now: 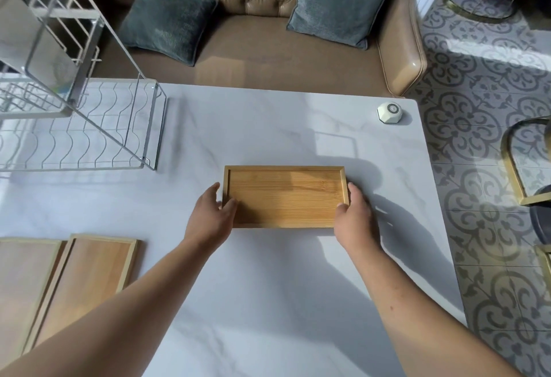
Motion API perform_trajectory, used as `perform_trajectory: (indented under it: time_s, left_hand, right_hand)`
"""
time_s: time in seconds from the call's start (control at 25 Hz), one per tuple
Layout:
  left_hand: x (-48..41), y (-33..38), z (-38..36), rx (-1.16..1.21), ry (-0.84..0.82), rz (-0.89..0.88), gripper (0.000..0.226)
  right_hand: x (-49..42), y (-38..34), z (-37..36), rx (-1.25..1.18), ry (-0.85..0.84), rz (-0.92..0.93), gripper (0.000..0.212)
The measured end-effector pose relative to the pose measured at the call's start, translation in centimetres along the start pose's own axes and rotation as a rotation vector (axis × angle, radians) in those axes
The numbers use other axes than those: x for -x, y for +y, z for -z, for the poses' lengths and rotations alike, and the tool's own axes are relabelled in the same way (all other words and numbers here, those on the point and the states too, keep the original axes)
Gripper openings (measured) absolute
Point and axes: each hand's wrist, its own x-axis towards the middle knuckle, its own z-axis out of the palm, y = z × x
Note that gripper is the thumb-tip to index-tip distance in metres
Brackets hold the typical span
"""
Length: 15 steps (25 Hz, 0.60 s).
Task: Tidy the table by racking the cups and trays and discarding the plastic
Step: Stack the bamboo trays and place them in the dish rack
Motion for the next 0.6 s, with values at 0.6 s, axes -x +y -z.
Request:
perform_trajectory:
  time_s: [0.6]
  left_hand:
    - [11.3, -21.2, 12.5, -0.468, 0.287, 0.125, 0.074]
  right_hand:
    - [17.0, -13.9, -16.9, 0.572, -0.345, 1.075, 0.080]
